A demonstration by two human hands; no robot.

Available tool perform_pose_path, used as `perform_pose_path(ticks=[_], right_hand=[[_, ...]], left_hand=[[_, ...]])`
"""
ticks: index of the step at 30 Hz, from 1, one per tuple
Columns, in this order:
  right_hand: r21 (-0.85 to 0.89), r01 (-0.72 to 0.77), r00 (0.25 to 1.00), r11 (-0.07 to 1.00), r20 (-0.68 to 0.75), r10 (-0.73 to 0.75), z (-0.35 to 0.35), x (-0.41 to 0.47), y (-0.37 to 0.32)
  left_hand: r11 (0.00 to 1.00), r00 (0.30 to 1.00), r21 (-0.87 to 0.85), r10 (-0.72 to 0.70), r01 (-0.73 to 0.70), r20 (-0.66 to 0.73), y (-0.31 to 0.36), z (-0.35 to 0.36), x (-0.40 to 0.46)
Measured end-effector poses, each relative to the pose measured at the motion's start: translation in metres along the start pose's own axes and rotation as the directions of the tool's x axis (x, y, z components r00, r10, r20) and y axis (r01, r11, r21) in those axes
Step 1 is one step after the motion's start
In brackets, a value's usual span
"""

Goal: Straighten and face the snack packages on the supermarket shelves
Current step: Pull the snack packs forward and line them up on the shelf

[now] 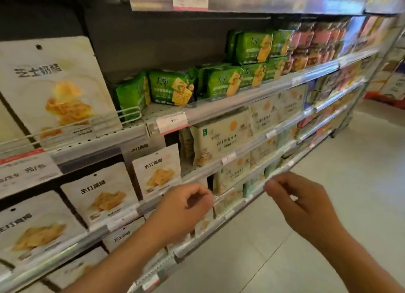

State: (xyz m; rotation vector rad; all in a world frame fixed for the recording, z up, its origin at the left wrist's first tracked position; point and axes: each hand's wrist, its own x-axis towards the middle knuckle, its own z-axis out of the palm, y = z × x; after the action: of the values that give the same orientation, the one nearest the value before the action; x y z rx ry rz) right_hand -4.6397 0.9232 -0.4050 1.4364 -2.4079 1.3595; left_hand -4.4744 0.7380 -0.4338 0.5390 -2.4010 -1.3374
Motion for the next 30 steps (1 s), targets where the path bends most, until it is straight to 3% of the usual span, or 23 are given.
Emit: perform_pose_path(ticks=[7,11,14,16,18,20,23,27,30], right_hand=[[0.098,0.236,0.964,0.967,0.098,-0.246,0.017,0.136,0.001],[0.009,0.404,0.903,0.915,0.157,-0.401,0.042,0.214,-0.017],[-0.093,0.551,0.83,0.829,0.167,-0.533,0.055,0.27,-0.038],[-0.175,0.626,0.776,0.76,0.235,-0.586,0.062,0.305,-0.05],[-0.263,0.649,0.752,0.714,0.365,-0.549,0.07,0.336,-0.059],[-0.316,0.652,0.737,0.689,0.478,-0.478,0.078,0.357,-0.063],[-0.306,0.696,0.668,0.65,0.607,-0.43,0.092,0.376,-0.062],[-0.261,0.742,0.591,0.618,0.689,-0.419,0.103,0.39,-0.057],[-0.192,0.763,0.55,0.617,0.694,-0.465,0.103,0.399,-0.051]], left_hand=[[0.996,0.933,0.017,-0.076,0.088,-0.353,0.01,-0.031,0.006],[0.95,0.853,0.277,0.025,0.141,-0.521,0.023,-0.076,0.042],[0.793,0.816,0.601,0.28,0.101,-0.506,0.045,-0.12,0.081],[0.684,0.818,0.718,0.338,0.126,-0.466,0.06,-0.146,0.11],[0.569,0.862,0.787,0.251,0.237,-0.441,0.068,-0.168,0.138],[0.387,0.901,0.85,0.097,0.357,-0.422,0.071,-0.183,0.163],[0.158,0.91,0.897,-0.106,0.413,-0.4,0.072,-0.197,0.188],[0.018,0.849,0.889,-0.303,0.458,-0.432,0.067,-0.203,0.205],[0.077,0.824,0.867,-0.364,0.492,-0.435,0.065,-0.202,0.211]])
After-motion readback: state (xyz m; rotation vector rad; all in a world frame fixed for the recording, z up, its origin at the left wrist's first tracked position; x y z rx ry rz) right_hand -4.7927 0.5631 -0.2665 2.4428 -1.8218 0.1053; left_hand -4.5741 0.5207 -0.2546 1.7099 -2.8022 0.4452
